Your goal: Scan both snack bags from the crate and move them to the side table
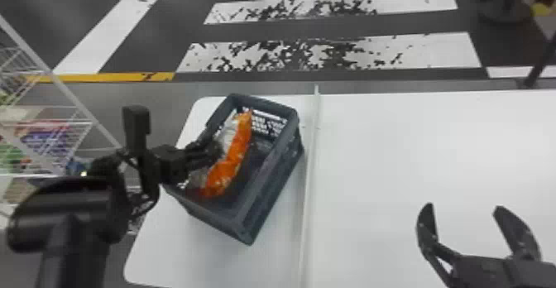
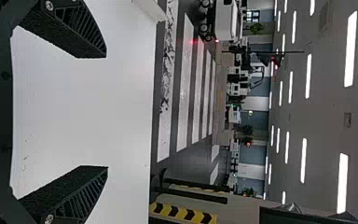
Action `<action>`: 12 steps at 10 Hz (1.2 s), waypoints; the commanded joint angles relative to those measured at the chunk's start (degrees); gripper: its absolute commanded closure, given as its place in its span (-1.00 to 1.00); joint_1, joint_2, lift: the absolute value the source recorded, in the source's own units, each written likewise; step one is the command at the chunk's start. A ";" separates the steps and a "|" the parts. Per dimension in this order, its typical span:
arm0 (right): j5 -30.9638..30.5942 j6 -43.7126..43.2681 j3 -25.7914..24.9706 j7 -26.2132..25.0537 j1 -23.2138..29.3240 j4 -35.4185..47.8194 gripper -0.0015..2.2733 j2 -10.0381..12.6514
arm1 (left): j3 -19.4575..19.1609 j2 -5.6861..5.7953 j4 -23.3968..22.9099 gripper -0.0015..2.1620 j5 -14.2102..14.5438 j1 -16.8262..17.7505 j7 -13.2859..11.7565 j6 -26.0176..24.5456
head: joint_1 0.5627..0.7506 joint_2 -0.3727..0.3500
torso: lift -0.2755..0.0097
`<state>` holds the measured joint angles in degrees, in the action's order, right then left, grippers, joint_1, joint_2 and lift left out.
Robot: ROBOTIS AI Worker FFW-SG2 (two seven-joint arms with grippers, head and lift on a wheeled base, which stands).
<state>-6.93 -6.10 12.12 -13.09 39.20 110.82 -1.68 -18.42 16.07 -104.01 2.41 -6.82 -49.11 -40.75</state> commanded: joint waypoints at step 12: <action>-0.36 0.08 -0.60 -0.18 0.44 0.97 -0.93 0.19 | 4.36 -12.03 -26.86 0.98 14.46 -3.73 12.81 -10.54 | 0.41 0.30 | 0.40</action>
<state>-7.31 -6.01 11.61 -13.28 39.64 111.79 -1.54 -15.23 4.88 -130.66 16.41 -10.61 -36.20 -51.22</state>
